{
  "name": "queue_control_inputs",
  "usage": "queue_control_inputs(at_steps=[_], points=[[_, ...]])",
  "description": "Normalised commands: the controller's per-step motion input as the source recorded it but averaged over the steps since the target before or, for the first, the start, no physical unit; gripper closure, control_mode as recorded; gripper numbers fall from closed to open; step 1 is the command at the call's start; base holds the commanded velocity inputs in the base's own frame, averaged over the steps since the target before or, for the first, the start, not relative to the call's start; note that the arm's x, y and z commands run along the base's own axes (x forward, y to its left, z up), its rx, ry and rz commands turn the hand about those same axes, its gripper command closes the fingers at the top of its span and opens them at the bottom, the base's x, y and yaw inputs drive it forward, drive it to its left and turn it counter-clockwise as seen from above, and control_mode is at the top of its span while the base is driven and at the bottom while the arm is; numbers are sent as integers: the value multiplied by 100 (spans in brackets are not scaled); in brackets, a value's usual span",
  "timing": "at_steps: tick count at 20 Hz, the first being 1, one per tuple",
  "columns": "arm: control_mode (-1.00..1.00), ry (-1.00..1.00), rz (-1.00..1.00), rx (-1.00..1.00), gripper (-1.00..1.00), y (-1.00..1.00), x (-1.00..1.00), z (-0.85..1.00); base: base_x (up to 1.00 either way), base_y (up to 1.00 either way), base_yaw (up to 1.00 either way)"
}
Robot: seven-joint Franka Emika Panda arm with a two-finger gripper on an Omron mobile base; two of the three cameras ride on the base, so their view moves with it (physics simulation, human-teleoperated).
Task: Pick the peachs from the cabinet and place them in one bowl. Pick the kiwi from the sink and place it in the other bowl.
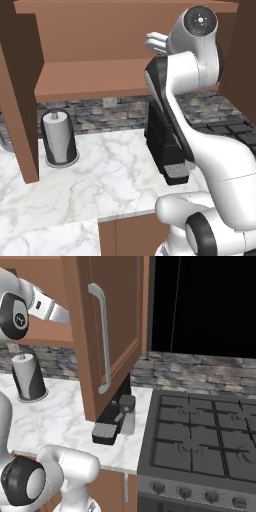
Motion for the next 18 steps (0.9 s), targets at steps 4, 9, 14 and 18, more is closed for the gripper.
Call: queue_control_inputs(at_steps=[4,9,14,18], points=[[-100,2,0,-17,-100,0,9,-19,0,0,0],[-100,0,2,-11,-100,0,13,-17,0,0,0],[-100,0,4,-4,-100,-4,22,-13,0,0,0],[-100,0,2,0,-100,-10,31,-9,0,0,0]])
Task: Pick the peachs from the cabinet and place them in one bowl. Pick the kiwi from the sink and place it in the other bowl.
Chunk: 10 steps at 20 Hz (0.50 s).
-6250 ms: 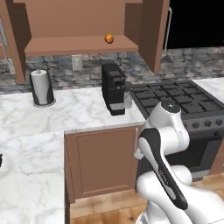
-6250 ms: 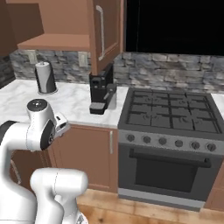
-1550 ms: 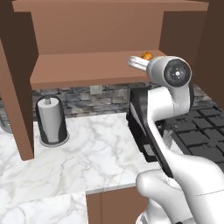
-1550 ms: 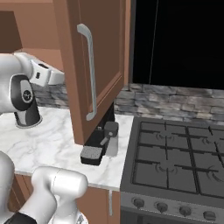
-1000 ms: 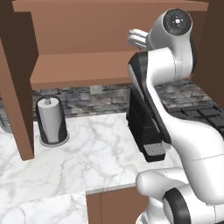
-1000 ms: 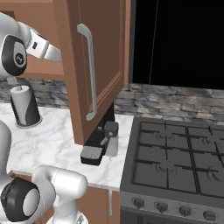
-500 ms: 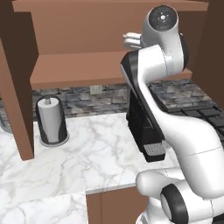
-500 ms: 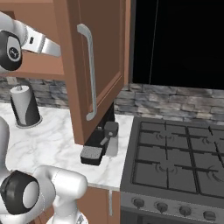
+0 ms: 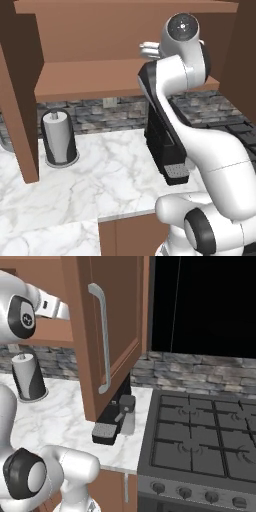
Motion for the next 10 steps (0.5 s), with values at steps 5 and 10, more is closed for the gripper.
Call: queue_control_inputs(at_steps=[5,10], points=[[-100,0,1,0,-100,-15,33,-9,0,0,0],[-100,0,0,0,-100,-21,29,-13,0,0,0]])
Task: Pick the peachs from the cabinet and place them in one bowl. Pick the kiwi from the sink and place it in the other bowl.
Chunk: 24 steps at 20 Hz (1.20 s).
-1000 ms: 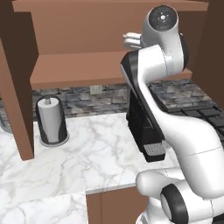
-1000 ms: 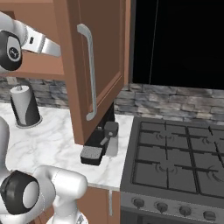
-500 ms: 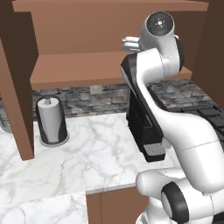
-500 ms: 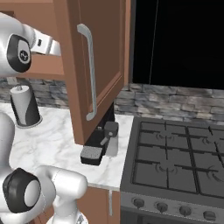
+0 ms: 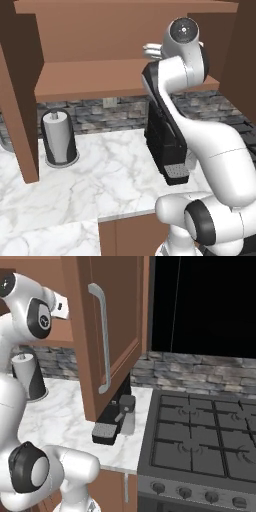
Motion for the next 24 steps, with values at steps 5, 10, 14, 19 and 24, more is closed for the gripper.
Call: queue_control_inputs(at_steps=[5,10,14,19,24], points=[[-100,0,0,-3,-100,-18,17,-14,0,0,0],[-100,0,0,-1,-100,-18,24,-13,0,0,0],[-100,0,1,0,-100,-7,42,-10,0,0,0],[-100,0,2,0,-100,-1,52,-13,0,0,0],[-100,0,0,0,-100,-12,46,-16,0,0,0]])
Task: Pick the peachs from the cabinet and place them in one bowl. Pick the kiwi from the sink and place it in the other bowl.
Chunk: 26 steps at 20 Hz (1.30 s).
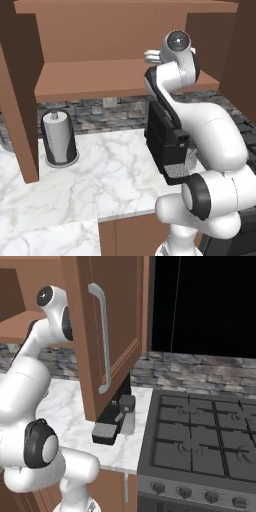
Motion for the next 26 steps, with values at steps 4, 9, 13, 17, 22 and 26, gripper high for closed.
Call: queue_control_inputs(at_steps=[4,9,13,17,22,26], points=[[-100,2,0,-2,-100,-18,40,-13,0,0,0],[-100,1,0,-2,-100,-3,22,-6,0,0,0],[-100,0,0,0,-100,0,0,0,0,0,0],[-100,1,0,-2,-100,0,8,-8,0,0,0],[-100,2,0,-1,-100,0,18,-18,0,0,0],[-100,2,0,0,-100,0,34,-21,0,0,0]])
